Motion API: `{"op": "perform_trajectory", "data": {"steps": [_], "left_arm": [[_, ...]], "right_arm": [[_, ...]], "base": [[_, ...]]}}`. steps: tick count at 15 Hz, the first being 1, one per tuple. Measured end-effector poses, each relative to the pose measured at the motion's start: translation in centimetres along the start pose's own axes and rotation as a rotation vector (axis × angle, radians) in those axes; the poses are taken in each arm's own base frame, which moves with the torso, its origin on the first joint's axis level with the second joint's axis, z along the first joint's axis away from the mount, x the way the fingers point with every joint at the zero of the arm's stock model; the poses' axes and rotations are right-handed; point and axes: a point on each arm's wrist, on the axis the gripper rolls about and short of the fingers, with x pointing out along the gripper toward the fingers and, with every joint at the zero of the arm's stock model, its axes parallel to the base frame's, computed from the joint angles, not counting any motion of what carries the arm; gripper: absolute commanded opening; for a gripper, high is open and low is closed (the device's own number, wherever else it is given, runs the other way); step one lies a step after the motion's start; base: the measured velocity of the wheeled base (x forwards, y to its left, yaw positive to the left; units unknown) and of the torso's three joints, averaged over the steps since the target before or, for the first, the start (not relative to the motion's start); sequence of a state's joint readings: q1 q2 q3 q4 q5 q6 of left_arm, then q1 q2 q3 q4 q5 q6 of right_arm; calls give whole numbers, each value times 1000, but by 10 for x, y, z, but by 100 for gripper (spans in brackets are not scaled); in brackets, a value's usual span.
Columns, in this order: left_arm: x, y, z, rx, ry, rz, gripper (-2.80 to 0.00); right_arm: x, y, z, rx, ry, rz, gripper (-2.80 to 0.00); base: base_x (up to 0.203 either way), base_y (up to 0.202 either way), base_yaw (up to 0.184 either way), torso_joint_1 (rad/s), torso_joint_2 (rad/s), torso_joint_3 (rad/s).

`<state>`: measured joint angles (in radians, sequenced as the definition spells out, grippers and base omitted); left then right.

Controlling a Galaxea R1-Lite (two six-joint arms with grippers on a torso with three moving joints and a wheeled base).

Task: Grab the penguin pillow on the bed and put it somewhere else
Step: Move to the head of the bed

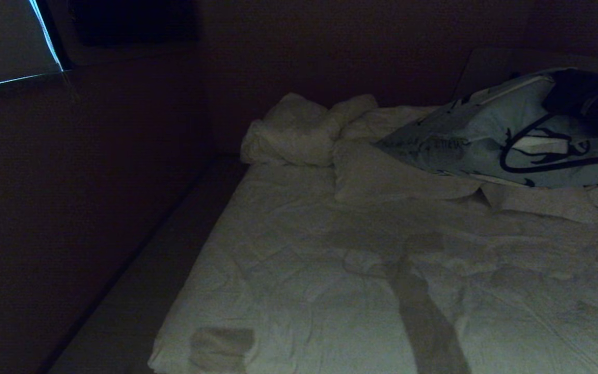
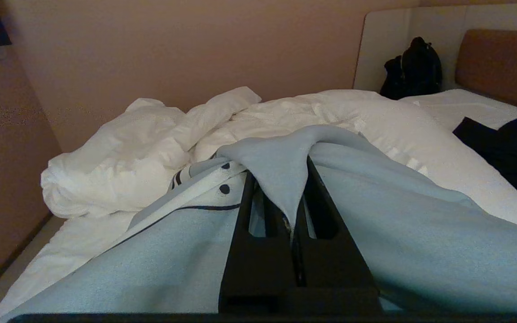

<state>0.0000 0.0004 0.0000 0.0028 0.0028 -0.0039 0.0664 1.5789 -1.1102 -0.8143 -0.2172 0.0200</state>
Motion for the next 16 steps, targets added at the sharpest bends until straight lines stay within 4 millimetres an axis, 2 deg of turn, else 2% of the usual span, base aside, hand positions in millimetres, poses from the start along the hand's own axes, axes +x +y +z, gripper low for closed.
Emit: {"op": "perform_trajectory", "data": {"steps": [9, 16], "left_arm": [[0, 0, 0, 0, 0, 0, -280], [0, 0, 0, 2, 0, 0, -280]], "right_arm": [[0, -2, 0, -3, 0, 10, -280], [2, -16, 2, -20, -10, 20, -280]], "base": [[0, 0, 0, 0, 0, 0], [2, -6, 4, 1, 1, 0]]}}
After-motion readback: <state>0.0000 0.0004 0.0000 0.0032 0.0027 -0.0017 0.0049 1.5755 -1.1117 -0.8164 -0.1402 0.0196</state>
